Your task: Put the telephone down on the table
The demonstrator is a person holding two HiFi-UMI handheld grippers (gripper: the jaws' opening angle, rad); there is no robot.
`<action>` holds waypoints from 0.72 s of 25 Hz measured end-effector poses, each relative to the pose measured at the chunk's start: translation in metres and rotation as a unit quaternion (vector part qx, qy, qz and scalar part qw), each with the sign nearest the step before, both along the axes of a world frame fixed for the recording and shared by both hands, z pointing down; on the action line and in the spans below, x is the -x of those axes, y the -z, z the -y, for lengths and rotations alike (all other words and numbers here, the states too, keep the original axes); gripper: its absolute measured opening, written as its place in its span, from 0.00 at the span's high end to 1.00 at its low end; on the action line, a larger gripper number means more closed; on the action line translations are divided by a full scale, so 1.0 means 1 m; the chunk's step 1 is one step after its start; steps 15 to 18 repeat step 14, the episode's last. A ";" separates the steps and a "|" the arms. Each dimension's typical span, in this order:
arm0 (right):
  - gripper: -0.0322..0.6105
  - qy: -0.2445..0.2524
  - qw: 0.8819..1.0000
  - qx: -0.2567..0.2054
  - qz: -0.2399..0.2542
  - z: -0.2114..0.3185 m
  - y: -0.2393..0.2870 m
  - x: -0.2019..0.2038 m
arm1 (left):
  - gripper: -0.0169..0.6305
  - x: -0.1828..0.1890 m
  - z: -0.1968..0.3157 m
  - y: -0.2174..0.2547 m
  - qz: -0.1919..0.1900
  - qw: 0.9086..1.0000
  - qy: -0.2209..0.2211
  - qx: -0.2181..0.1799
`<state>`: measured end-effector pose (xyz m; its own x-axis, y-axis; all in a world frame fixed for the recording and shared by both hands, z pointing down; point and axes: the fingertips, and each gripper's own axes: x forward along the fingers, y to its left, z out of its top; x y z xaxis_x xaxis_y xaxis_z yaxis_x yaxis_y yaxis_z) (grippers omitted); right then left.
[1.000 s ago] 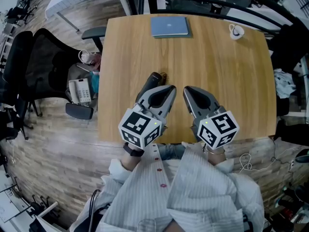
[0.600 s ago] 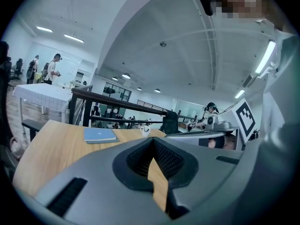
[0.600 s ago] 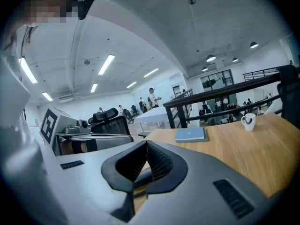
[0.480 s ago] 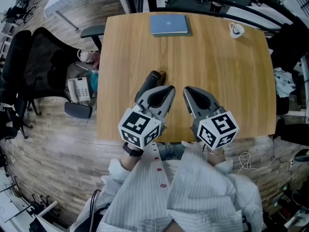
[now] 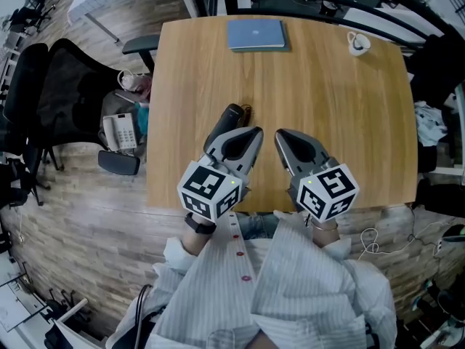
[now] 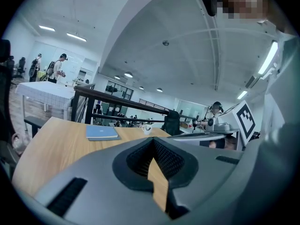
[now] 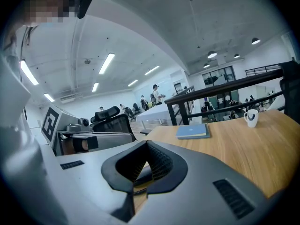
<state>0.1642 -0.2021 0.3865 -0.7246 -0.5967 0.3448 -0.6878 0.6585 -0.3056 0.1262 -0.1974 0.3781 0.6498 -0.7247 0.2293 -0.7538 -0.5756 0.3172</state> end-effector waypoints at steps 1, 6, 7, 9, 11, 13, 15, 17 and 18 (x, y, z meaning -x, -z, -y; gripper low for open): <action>0.90 0.001 1.000 0.000 0.000 0.000 0.000 0.001 | 0.96 0.001 0.000 0.000 -0.001 1.000 0.000 0.002; 0.90 0.004 1.000 0.004 0.001 -0.001 -0.001 0.001 | 0.96 -0.001 -0.002 -0.003 -0.004 1.000 -0.004 0.010; 0.90 0.004 1.000 0.004 0.001 -0.002 -0.001 0.001 | 0.96 -0.002 -0.003 -0.003 -0.004 1.000 -0.004 0.010; 0.90 0.005 1.000 0.005 0.002 -0.002 -0.002 0.001 | 0.96 -0.001 -0.004 -0.002 -0.005 1.000 -0.002 0.009; 0.90 0.006 1.000 0.005 0.002 -0.002 -0.002 0.001 | 0.96 0.002 -0.003 0.000 -0.007 1.000 0.001 0.005; 0.90 0.005 1.000 0.004 0.003 -0.001 -0.001 0.001 | 0.96 0.007 -0.001 0.003 -0.007 1.000 0.004 0.001; 0.90 0.005 1.000 0.003 0.003 0.000 -0.001 0.000 | 0.96 0.009 0.000 0.004 -0.007 1.000 0.005 -0.002; 0.90 0.005 1.000 0.003 0.003 0.000 -0.001 0.000 | 0.96 0.009 0.000 0.004 -0.007 1.000 0.005 -0.002; 0.90 0.005 1.000 0.003 0.003 0.000 -0.001 0.000 | 0.96 0.009 0.000 0.004 -0.007 1.000 0.005 -0.002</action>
